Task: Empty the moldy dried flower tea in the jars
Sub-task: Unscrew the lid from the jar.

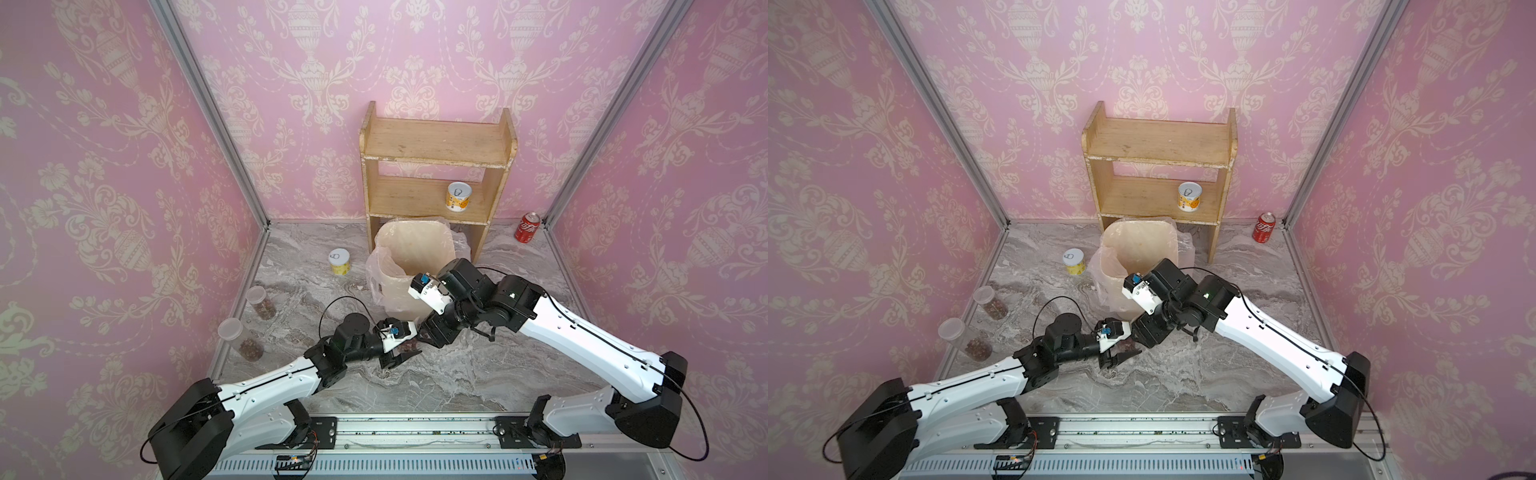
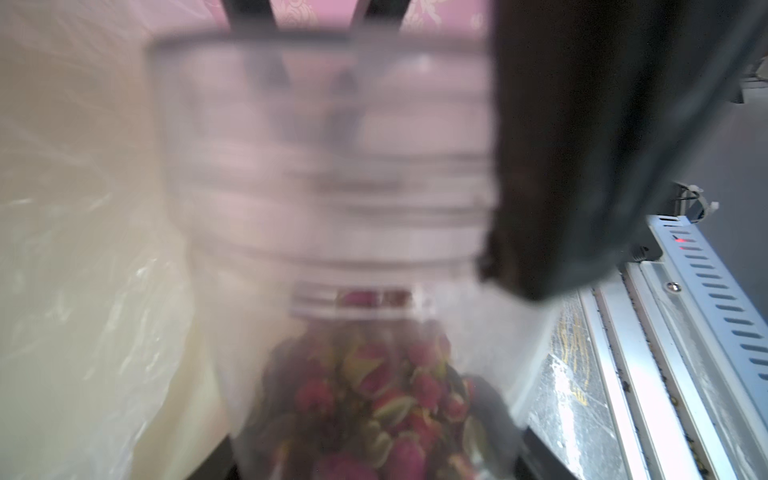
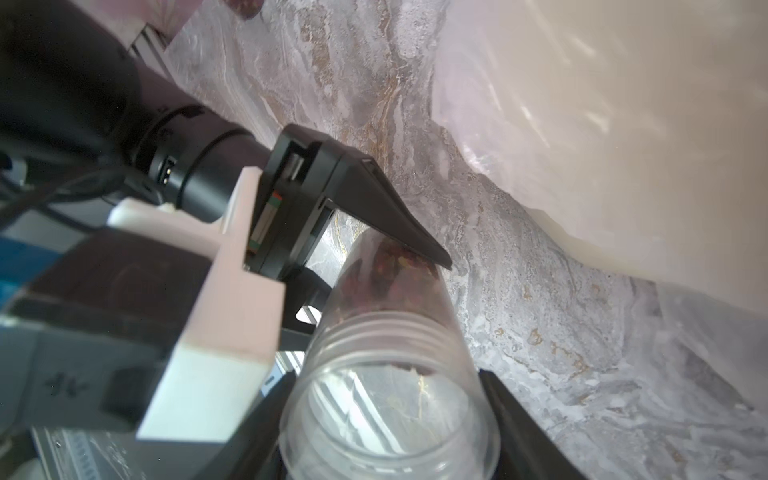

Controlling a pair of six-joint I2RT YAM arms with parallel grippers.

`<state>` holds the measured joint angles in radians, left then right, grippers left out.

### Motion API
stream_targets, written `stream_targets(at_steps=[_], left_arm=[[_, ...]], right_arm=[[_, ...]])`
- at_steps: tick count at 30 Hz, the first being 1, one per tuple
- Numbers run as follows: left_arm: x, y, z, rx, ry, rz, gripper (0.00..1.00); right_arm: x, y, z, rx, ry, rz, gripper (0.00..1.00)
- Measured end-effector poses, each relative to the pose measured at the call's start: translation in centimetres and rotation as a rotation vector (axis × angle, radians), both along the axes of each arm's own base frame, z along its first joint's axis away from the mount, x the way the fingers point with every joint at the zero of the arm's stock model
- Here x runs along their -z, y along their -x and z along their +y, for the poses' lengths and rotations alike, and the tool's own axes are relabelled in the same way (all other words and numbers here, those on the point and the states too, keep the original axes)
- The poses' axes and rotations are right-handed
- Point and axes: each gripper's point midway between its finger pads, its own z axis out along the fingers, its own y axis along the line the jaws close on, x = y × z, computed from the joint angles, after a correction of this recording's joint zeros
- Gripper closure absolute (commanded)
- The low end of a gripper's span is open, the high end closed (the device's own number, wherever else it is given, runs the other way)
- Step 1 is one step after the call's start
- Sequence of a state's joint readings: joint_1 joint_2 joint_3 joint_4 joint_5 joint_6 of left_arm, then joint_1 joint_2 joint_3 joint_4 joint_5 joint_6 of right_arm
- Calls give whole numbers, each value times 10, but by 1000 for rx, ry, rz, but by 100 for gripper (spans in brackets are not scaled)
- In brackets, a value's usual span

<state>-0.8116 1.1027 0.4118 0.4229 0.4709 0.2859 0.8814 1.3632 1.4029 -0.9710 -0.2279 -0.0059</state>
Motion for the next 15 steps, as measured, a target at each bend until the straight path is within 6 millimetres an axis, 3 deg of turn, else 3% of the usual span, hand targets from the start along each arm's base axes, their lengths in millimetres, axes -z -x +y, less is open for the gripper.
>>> stream_targets(at_steps=[6,10,14,15], left_arm=[[4,15,-7,91,17,54,67],[4,20,-11,130,33,62,67],[4,19,-13,139,41,63,67],[4,19,-13,137,42,61,67]], right_arm=[[4,15,-3,-401,113,-230,49],[3,19,-7,-571,160,-321,46],[4,19,-8,-658,182,-371,36],[4,19,-8,-666,183,-380,29]])
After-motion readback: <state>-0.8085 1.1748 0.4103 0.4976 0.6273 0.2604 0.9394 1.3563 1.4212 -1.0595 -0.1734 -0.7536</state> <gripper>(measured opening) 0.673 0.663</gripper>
